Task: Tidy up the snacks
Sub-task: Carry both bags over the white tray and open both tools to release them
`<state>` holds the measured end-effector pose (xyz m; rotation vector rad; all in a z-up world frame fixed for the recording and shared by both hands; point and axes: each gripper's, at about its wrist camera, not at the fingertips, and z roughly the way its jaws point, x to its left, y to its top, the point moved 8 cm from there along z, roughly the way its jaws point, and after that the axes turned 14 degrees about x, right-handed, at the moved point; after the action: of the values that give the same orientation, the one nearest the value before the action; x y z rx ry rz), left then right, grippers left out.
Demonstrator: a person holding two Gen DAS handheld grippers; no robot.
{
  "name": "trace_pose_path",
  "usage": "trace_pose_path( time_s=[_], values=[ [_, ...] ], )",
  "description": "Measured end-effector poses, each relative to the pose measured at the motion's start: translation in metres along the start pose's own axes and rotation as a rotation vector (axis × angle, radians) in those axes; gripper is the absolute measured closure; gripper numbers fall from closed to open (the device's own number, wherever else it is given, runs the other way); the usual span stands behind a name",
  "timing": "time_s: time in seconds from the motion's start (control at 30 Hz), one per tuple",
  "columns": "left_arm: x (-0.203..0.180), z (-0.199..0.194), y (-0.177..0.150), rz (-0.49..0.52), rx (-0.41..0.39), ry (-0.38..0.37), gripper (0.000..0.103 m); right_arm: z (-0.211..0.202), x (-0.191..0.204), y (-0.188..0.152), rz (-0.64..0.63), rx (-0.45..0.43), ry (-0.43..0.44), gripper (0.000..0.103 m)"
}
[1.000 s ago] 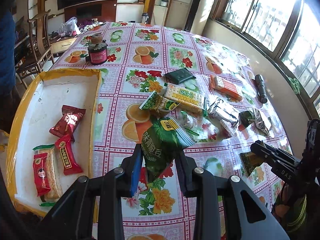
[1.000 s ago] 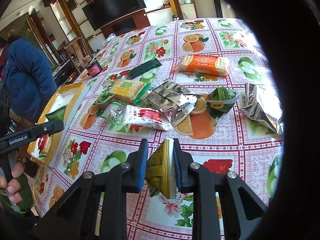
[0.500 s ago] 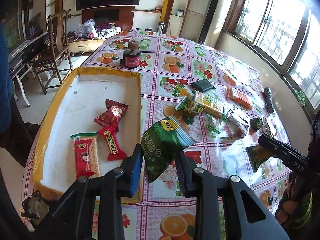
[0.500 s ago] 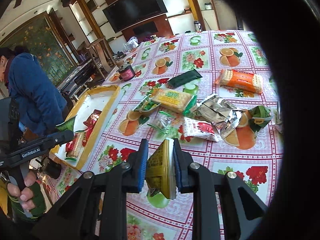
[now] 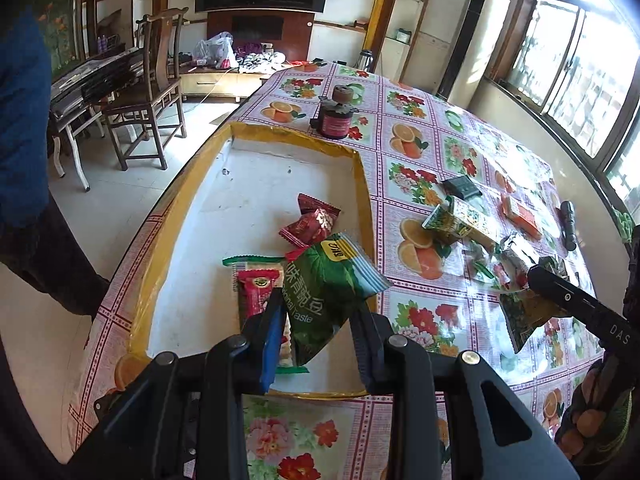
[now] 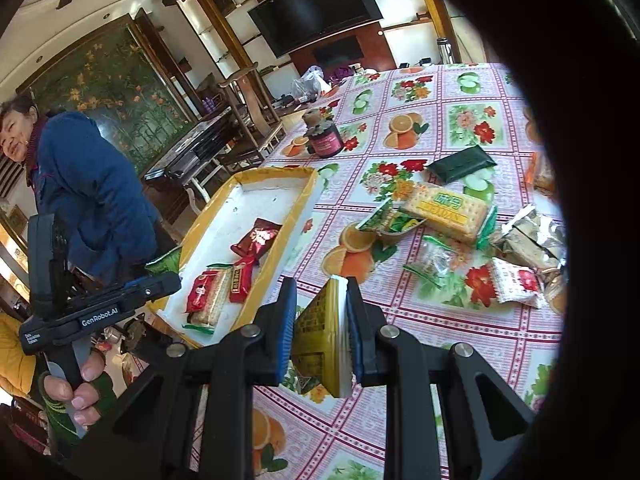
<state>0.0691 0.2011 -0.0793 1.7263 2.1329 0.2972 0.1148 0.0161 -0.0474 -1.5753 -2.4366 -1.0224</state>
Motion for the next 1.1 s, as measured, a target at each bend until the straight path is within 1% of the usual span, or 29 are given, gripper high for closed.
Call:
trace_pose_path(
  time_s=[0.13, 0.3, 0.4, 0.53, 0.73, 0.87, 0.97, 1.1],
  values=[
    [0.013, 0.003, 0.001, -0.023, -0.001, 0.015, 0.072, 0.017, 0.029, 0.012, -0.028, 0.013, 0.074, 0.078],
    [0.027, 0.013, 0.003, -0.049, 0.015, 0.029, 0.072, 0.052, 0.065, 0.024, -0.058, 0.056, 0.147, 0.078],
    [0.034, 0.02, 0.002, -0.056, 0.026, 0.036, 0.072, 0.075, 0.083, 0.03, -0.077, 0.081, 0.168, 0.078],
    [0.042, 0.028, 0.003, -0.069, 0.038, 0.037, 0.072, 0.105, 0.093, 0.038, -0.08, 0.125, 0.186, 0.077],
    [0.047, 0.04, 0.005, -0.076, 0.057, 0.048, 0.072, 0.14, 0.097, 0.04, -0.088, 0.187, 0.194, 0.077],
    [0.049, 0.043, 0.004, -0.081, 0.061, 0.061, 0.075, 0.152, 0.097, 0.036, -0.096, 0.215, 0.195, 0.077],
    [0.05, 0.045, 0.004, -0.079, 0.061, 0.08, 0.075, 0.158, 0.099, 0.034, -0.106, 0.227, 0.2, 0.077],
    [0.051, 0.045, 0.003, -0.09, 0.065, 0.079, 0.073, 0.158, 0.101, 0.033, -0.127, 0.222, 0.197, 0.075]
  ],
)
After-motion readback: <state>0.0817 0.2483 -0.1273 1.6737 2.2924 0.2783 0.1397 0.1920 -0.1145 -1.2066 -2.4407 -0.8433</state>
